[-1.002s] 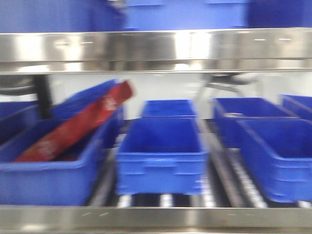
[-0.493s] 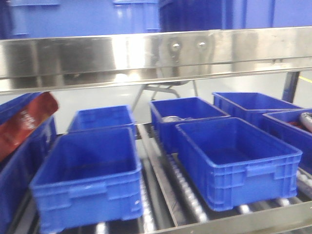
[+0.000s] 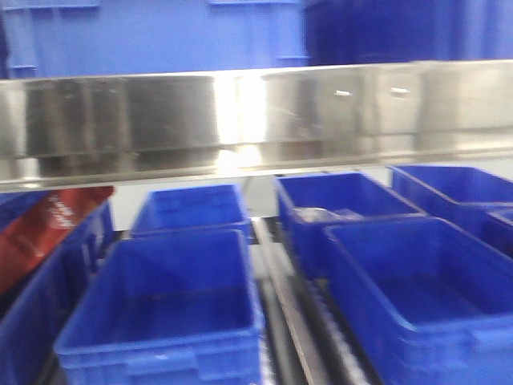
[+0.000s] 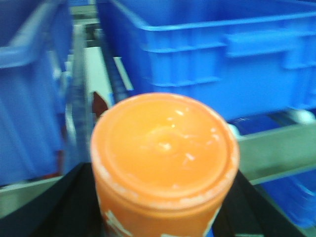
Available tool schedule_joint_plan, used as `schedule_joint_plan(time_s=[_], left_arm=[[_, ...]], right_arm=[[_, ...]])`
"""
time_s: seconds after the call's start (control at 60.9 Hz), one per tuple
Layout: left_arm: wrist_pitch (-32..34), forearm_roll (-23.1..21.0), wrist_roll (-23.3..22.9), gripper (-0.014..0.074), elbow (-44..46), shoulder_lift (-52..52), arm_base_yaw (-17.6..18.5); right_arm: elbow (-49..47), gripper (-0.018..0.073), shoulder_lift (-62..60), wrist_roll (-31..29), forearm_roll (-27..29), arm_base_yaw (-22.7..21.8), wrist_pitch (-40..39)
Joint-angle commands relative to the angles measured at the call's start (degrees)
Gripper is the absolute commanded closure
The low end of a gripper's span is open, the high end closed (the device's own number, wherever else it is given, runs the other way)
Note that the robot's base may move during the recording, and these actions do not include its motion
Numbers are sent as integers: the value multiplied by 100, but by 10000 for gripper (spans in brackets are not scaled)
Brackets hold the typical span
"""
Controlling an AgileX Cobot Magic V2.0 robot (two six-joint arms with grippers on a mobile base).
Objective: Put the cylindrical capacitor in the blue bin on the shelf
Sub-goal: 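Drive up to the shelf and stop facing the blue bins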
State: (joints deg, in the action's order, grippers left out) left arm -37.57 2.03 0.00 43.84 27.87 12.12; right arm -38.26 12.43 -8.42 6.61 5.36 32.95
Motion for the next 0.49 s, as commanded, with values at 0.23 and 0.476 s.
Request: schedule_joint_plan(time_s=[0.23,0.476], left_arm=[[99,-25,-64,707,13,-18,41],[99,-25,-64,707,13,-18,41]], right_arm=[[-9,601,-19,-22,-43,3,-158],[-9,601,-19,-22,-43,3,-158]])
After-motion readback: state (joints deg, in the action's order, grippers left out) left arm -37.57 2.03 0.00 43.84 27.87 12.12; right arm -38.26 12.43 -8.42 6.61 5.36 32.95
